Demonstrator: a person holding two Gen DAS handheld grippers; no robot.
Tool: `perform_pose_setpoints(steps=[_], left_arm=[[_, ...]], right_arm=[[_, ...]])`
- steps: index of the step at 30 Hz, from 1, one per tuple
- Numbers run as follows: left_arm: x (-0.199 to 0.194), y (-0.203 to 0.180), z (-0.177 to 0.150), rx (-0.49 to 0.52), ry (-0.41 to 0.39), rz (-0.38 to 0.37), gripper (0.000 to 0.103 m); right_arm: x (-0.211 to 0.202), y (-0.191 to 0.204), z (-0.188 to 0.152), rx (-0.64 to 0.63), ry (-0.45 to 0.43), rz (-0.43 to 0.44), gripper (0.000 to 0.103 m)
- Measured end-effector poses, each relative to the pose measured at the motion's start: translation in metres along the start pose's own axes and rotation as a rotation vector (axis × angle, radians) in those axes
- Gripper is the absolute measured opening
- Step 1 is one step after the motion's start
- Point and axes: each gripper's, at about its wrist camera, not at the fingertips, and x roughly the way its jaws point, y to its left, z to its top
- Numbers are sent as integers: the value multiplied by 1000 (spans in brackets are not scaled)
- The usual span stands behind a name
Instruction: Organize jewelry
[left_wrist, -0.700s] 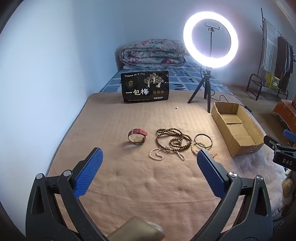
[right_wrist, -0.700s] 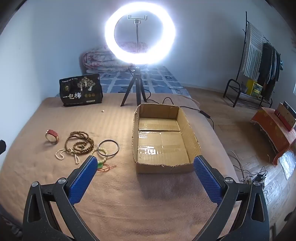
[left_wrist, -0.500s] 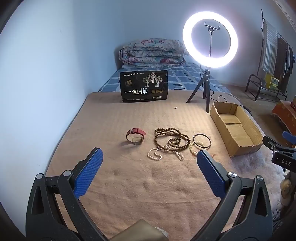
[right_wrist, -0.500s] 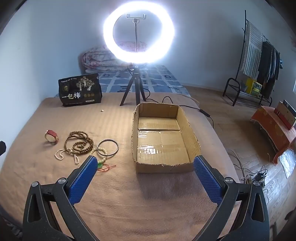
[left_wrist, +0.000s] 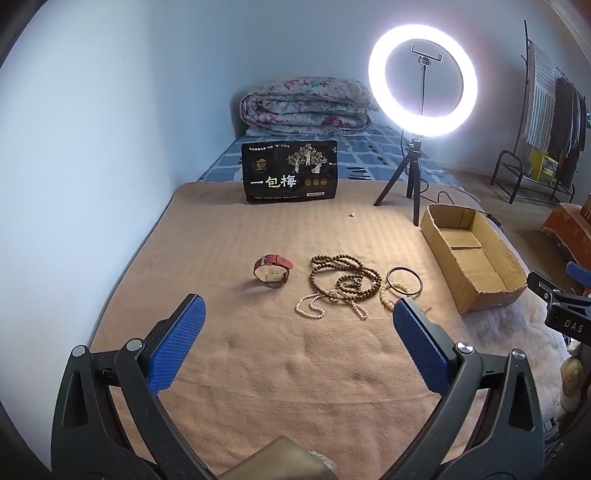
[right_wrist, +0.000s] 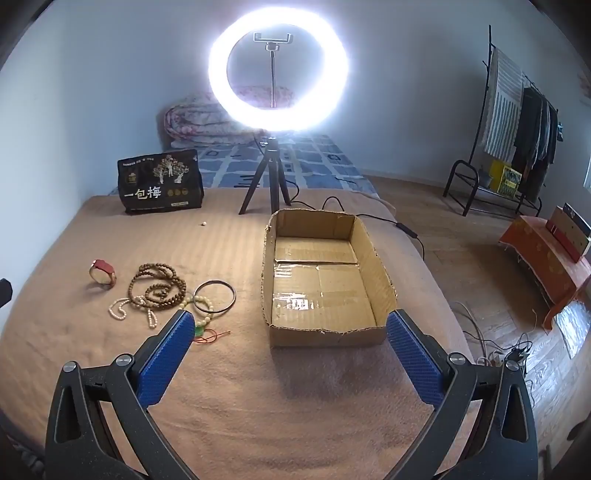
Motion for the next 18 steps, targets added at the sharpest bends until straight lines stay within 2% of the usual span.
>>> perform_pose_setpoints(steps=[18], left_arm=[[-1,2,2,4,-10,7,103]], right_arm=[[-1,1,-2,-2,-4,1,102]])
